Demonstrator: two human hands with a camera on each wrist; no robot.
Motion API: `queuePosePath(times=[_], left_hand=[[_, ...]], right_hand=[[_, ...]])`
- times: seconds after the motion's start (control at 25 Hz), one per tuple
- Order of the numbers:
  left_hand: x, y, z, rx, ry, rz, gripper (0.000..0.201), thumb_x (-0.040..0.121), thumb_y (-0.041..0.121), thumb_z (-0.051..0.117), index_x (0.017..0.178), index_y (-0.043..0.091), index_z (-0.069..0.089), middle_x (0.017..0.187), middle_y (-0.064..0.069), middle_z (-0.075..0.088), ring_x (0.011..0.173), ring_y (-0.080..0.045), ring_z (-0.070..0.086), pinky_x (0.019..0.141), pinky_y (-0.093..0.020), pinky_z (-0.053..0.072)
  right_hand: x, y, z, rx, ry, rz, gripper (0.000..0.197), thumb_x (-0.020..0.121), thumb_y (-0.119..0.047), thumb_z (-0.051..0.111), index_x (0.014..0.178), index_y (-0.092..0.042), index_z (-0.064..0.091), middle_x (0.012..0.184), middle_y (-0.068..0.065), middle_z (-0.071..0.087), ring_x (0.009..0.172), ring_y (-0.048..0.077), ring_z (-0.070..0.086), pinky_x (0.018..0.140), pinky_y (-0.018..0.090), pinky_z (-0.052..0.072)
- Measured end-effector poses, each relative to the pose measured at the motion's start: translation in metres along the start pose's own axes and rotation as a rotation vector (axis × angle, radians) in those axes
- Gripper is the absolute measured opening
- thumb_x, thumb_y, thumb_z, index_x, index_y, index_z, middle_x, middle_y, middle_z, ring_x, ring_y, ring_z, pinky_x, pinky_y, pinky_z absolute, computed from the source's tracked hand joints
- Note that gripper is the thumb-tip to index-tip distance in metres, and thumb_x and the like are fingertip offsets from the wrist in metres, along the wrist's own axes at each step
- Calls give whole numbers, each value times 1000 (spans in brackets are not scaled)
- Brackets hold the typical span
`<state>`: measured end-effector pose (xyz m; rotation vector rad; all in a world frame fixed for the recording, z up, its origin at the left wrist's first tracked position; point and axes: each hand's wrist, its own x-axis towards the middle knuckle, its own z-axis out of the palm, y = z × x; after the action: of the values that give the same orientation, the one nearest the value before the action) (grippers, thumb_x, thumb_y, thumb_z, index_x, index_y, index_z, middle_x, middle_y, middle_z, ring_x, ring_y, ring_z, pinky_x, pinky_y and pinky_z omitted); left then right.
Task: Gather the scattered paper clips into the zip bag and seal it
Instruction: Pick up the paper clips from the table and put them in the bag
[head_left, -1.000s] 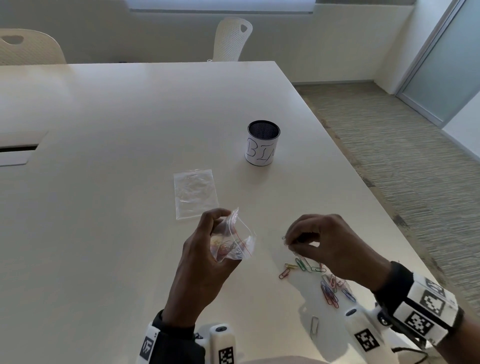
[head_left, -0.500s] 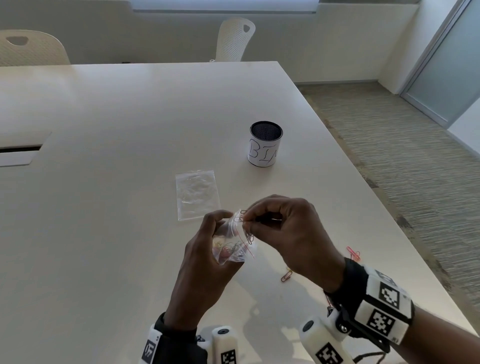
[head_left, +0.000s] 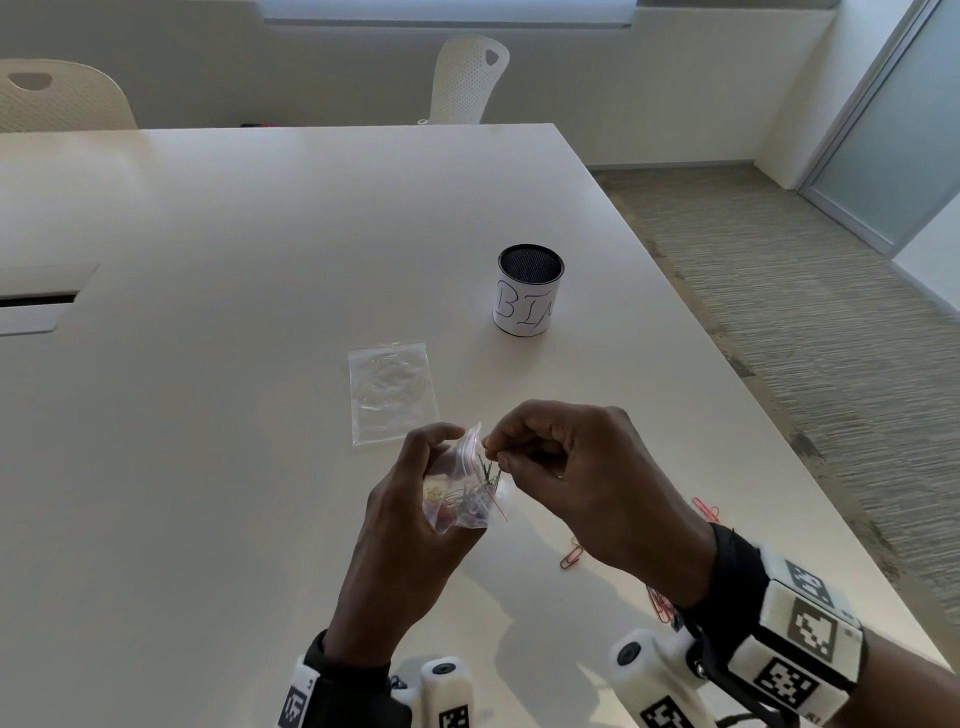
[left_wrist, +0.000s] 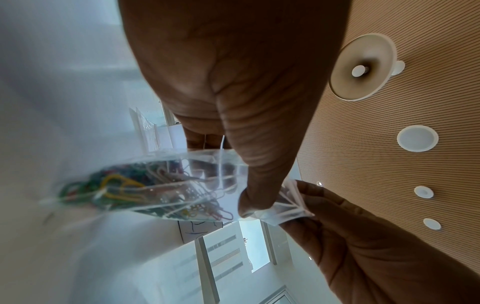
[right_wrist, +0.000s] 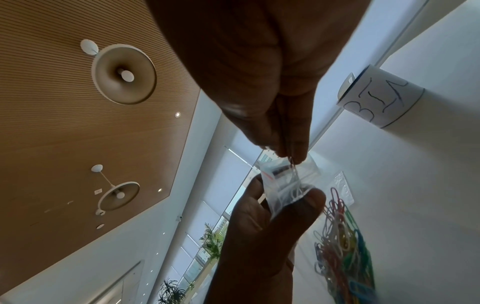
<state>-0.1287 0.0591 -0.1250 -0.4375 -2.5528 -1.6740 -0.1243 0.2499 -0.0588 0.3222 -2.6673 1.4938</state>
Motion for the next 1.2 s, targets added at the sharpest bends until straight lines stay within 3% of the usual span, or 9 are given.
queuePosePath(times=[0.24,0.44,0.56,0.64,0.72,0.84,0.92,1.08,1.2], left_hand=[[-2,-1,0,-8,5,3,60,77,15,88,123,36,55,102,18,71,95,-6,70,72,-6,50],[-3,-5,-2,-27,14,-5,67,75,5,88,125,37,56,103,15,72,96,-9,70,74,-4,49],[-2,-3,1,-40,9,-10,66,75,8,89,123,39,56,102,18,71,96,-8,70,73,-4,49],[-1,-1,2,-41,1,-4,66,75,10,90,122,40,56,102,21,70,96,-6,70,72,-3,49],[-1,-1,2,-38,-1,0,64,75,12,90,122,39,56,102,21,70,95,-6,70,72,-3,49],[-1,1,3,-36,-3,-5,62,76,11,89,124,35,57,101,14,72,95,-9,70,72,-3,48],[-1,2,3,-31,-6,-4,61,76,10,89,124,33,58,102,13,72,95,-7,70,72,-2,47],[-2,1,3,-18,-7,-11,63,75,6,87,125,31,58,104,14,73,97,-6,69,73,0,46],[-3,3,2,-14,-8,-16,65,74,4,86,125,32,58,105,13,73,98,-5,69,74,0,46]], right_hand=[[2,0,-18,-23,34,7,12,88,-1,79,92,-13,79,84,-4,81,81,5,77,79,19,62],[-15,41,-82,-312,131,137,6,90,-15,80,89,-21,79,77,-13,77,76,-2,72,70,2,50],[-41,82,-108,-569,-21,332,9,97,-29,71,103,-23,75,85,-16,71,76,-2,68,68,7,49],[-57,104,-113,-704,-117,445,25,102,-32,61,121,-18,69,100,-8,67,90,8,66,79,20,51],[-71,112,-107,-743,-157,488,27,106,-29,53,125,-16,65,113,-2,62,104,17,64,93,32,50],[-85,105,-85,-609,-233,428,19,107,-29,49,118,-23,64,113,-7,57,101,7,63,93,26,51],[-91,93,-80,-491,-305,419,19,103,-40,56,118,-30,63,111,-17,56,98,2,63,88,24,55],[-98,72,-86,-652,-376,493,85,72,-82,60,141,-33,45,123,-23,47,99,-1,59,84,17,51],[-103,64,-74,-642,-417,576,114,55,-85,72,145,-28,32,128,-13,39,106,7,59,91,20,50]])
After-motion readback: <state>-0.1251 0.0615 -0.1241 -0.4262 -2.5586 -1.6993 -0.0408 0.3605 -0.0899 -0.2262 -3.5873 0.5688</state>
